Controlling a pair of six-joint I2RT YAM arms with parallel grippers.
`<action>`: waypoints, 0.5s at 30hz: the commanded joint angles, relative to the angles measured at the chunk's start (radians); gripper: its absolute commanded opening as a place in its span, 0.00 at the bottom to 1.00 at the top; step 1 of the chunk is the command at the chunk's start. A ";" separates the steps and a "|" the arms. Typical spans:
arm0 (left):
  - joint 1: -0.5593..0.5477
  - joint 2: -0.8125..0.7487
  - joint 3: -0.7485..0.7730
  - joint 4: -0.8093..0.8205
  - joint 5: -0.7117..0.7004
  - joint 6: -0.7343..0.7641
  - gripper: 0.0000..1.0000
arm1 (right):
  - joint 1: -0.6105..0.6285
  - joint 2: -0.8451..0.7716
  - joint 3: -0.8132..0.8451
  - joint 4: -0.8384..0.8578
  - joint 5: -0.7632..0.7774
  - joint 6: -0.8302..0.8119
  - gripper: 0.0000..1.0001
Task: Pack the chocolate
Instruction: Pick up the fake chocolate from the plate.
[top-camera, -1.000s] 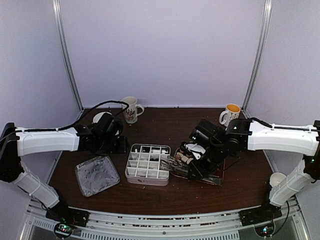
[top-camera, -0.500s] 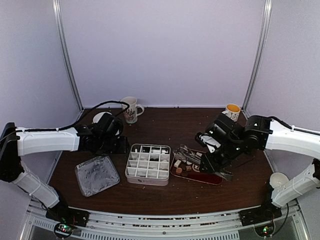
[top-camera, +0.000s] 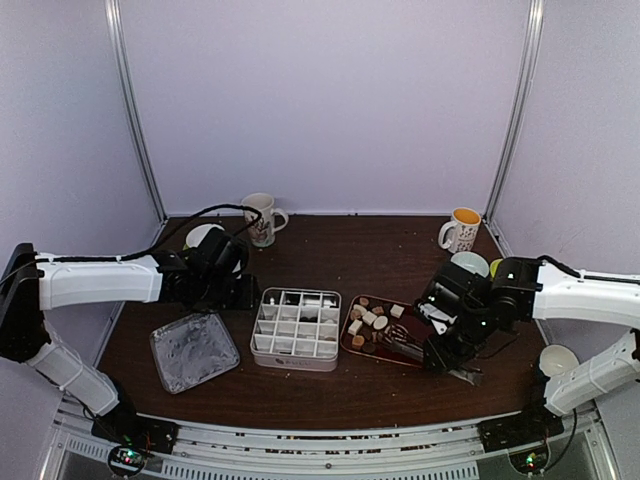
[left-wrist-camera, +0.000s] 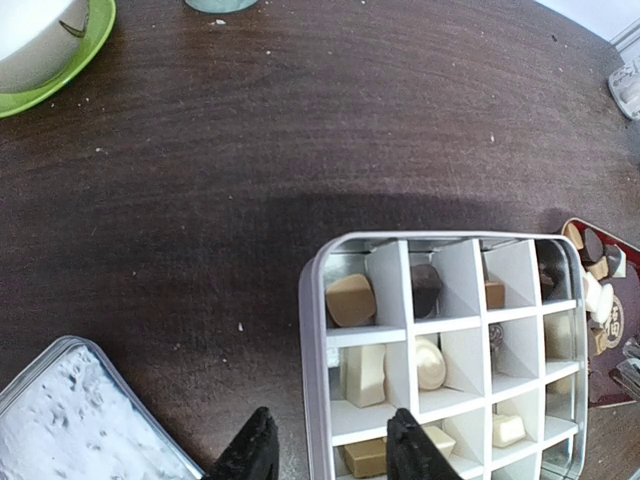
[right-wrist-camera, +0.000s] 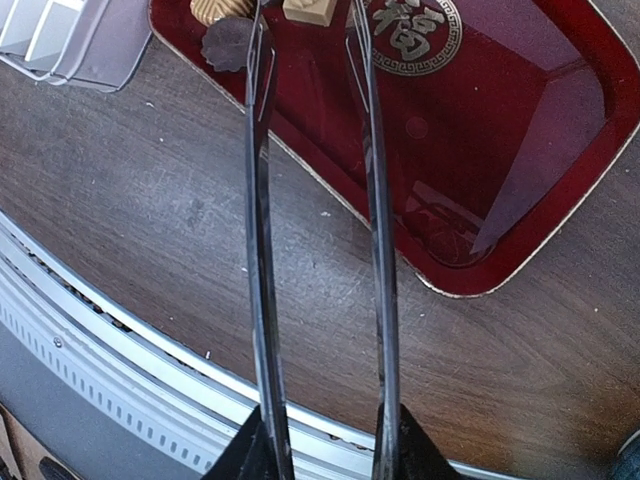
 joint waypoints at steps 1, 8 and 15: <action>0.006 0.008 0.000 0.033 0.013 0.000 0.40 | -0.004 0.009 -0.007 0.058 -0.003 0.023 0.36; 0.006 0.009 -0.005 0.029 0.011 -0.005 0.40 | -0.004 0.063 -0.006 0.089 0.008 0.012 0.36; 0.006 0.012 0.000 0.025 0.009 -0.007 0.40 | -0.004 0.103 -0.007 0.113 0.063 0.021 0.36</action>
